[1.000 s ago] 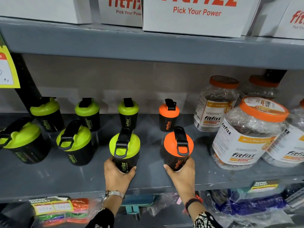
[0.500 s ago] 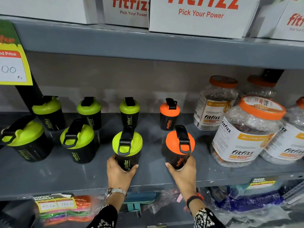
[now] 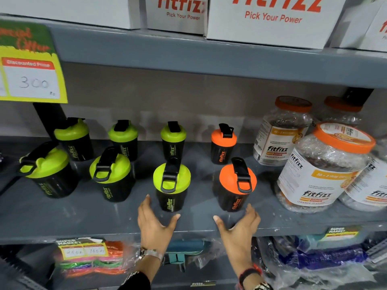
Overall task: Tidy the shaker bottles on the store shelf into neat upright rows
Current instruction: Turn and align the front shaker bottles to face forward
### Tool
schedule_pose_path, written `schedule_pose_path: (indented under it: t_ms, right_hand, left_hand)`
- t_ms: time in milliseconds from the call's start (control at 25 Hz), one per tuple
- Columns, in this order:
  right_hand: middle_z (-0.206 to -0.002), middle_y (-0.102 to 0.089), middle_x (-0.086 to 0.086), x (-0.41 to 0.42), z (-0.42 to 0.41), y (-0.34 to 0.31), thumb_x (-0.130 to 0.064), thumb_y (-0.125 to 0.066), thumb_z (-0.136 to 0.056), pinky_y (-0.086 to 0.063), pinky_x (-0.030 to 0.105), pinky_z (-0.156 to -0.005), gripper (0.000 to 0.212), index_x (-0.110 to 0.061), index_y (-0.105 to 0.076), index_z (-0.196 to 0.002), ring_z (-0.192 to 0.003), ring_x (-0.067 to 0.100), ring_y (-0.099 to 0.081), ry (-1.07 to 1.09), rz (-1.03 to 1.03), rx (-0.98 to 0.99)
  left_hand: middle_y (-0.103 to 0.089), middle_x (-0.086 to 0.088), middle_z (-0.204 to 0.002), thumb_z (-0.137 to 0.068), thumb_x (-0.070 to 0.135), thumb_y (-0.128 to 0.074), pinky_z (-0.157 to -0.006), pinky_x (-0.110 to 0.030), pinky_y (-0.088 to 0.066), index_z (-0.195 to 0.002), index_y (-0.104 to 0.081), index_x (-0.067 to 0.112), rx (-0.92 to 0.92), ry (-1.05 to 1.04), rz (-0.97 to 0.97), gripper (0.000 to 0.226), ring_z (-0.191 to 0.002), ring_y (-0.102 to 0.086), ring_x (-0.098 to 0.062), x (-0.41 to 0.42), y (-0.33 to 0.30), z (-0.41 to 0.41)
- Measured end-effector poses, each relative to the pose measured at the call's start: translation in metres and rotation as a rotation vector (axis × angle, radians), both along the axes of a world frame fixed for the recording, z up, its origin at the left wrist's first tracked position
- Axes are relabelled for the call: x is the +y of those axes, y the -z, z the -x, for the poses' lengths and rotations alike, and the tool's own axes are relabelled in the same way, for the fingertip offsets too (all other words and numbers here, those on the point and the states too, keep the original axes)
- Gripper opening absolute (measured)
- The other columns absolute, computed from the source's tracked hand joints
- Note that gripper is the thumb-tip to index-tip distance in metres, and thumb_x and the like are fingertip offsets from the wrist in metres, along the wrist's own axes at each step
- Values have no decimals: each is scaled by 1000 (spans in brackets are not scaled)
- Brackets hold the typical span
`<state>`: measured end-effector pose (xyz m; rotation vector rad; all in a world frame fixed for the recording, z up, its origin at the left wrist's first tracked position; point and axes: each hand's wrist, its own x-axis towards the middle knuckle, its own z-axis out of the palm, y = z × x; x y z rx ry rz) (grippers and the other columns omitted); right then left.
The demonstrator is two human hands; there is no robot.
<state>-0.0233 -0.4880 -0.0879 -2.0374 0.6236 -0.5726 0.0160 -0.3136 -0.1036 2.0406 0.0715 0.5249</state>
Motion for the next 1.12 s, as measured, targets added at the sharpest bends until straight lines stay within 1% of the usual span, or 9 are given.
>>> schedule_pose_path:
  t_ms: [120,200,280,360,480,680,840,960,1120]
  right_hand:
    - [-98,-44,11,51,11,3,-33,-65,-74,-41,36,-85,46,-12,-41,-106,-96,20,-42,-42,120,-193]
    - [-91,-41,3,102,9,6,-36,-50,-77,-40,27,-82,28,-20,-38,-97,-85,8,-37,-190,122,-246]
    - [-96,-45,5,148,4,5,-35,-49,-79,-36,8,-88,28,-25,-38,-103,-90,4,-42,-372,17,-192]
    - [-113,-48,11,187,-9,1,-39,-53,-79,-25,-5,-93,46,-22,-37,-119,-109,9,-45,-460,-67,-135]
    - [-138,-36,17,228,-40,-7,-29,-70,-77,-18,7,-100,78,1,-28,-135,-131,25,-35,-427,-167,-62]
    - [-142,-29,20,258,-77,-10,-18,-84,-63,-20,24,-109,100,6,-22,-137,-135,29,-27,-267,-225,-19]
    - [-135,-37,19,264,-89,-9,-17,-87,-55,-31,36,-109,99,3,-30,-134,-128,30,-36,-185,-204,-21]
    - [-126,-44,16,268,-93,-10,-17,-87,-56,-35,34,-103,87,0,-39,-126,-121,29,-43,-148,-162,-40]
    - [-118,-48,15,272,-90,-12,-18,-84,-60,-41,35,-97,74,-2,-45,-120,-114,29,-48,-139,-121,-37]
  left_hand:
    - [-51,-33,-111,-62,10,-83,-87,-54,-41,-121,-42,-13,-18,-45,-24,75,-101,-51,-46,51,3,10]
    - [-52,-35,-107,-63,18,-77,-84,-53,-42,-118,-44,-14,-27,-141,-11,72,-97,-51,-47,98,1,9]
    - [-49,-37,-108,-62,7,-83,-87,-55,-39,-118,-42,-15,-6,-243,12,72,-100,-48,-49,142,-1,4]
    - [-44,-38,-112,-60,-3,-83,-92,-54,-35,-122,-37,-16,30,-290,51,78,-107,-43,-50,179,-4,-5]
    - [-36,-36,-128,-59,3,-85,-102,-50,-28,-130,-28,-14,92,-310,110,93,-120,-34,-46,224,-9,-29]
    - [-21,-27,-144,-55,11,-88,-107,-39,-17,-139,-14,-7,97,-251,173,114,-132,-19,-35,256,-13,-66]
    - [-28,-24,-142,-55,9,-88,-107,-44,-23,-137,-21,-5,72,-192,229,107,-130,-26,-34,258,-7,-86]
    - [-49,-27,-125,-57,5,-86,-94,-49,-40,-125,-40,-6,55,-226,237,83,-114,-47,-38,262,-3,-93]
    - [-60,-28,-108,-59,3,-85,-81,-43,-48,-112,-51,-7,40,-252,228,64,-95,-59,-36,260,-7,-85]
